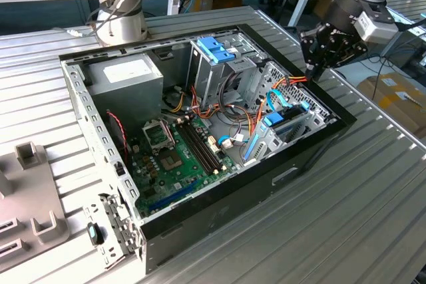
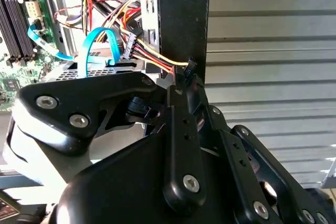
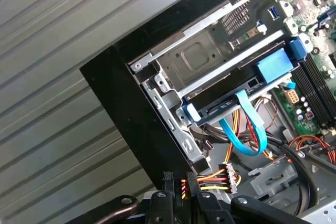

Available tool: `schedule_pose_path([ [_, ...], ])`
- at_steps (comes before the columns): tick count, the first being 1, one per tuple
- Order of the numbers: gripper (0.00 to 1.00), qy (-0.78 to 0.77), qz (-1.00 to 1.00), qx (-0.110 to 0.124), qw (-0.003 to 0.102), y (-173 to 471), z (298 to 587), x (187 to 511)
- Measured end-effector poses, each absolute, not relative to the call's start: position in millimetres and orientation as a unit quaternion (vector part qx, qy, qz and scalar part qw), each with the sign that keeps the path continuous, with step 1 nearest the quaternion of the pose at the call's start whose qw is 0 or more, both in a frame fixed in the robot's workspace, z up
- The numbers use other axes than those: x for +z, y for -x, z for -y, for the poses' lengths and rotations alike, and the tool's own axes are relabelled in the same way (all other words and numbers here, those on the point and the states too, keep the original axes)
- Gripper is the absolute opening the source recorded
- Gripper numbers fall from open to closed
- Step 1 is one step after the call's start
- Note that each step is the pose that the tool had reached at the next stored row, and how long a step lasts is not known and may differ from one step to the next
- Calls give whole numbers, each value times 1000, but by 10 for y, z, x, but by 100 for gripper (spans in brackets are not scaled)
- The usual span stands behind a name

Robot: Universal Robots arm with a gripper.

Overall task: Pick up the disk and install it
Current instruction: 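Insert the second disk wire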

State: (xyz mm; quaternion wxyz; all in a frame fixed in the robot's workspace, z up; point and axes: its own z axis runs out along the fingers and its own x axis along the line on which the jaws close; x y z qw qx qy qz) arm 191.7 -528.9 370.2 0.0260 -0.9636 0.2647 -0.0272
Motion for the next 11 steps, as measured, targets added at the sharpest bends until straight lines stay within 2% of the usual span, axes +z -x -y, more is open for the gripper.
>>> schedule_pose_path([
  [11, 24, 964, -262, -27, 25, -1950, 5223, 3681],
])
